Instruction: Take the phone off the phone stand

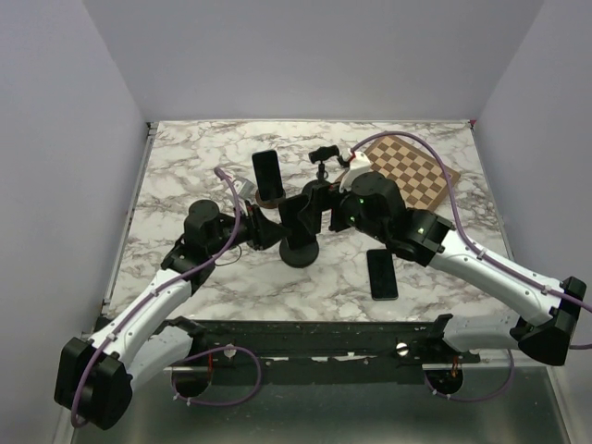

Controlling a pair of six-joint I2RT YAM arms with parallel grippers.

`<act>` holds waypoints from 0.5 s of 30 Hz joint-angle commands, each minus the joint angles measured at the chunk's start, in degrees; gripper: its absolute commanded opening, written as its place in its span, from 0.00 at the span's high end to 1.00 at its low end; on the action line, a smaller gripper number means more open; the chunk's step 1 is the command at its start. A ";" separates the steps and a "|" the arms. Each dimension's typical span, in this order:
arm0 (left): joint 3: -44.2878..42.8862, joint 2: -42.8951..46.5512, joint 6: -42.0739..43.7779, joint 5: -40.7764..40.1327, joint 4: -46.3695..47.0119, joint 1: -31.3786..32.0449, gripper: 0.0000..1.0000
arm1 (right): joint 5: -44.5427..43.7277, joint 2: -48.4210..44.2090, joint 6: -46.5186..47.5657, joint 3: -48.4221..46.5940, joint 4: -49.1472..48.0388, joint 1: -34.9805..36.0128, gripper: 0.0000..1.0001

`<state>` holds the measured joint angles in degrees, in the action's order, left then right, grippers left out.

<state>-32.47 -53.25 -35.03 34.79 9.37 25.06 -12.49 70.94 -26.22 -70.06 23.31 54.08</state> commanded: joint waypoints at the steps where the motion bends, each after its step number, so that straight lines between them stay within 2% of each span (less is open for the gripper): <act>1: -0.53 2.52 -0.23 -1.90 1.72 0.39 0.57 | -2.27 -0.46 -2.88 -0.48 0.07 -0.12 0.00; 5: 0.98 3.07 -0.21 -2.23 4.38 0.43 0.40 | -4.03 0.63 -4.52 -1.92 1.54 -0.12 0.00; 8: 1.06 2.55 0.49 -2.00 5.12 0.36 0.32 | -3.42 1.55 -4.63 -3.85 3.59 -0.12 0.00; 15: 3.57 5.63 4.34 -1.35 3.24 0.43 0.27 | 0.08 0.31 -3.20 -4.31 3.74 -0.10 0.00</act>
<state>-31.83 -50.59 -33.58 33.50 12.32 25.26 -14.24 72.03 -30.00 -73.12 25.71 53.93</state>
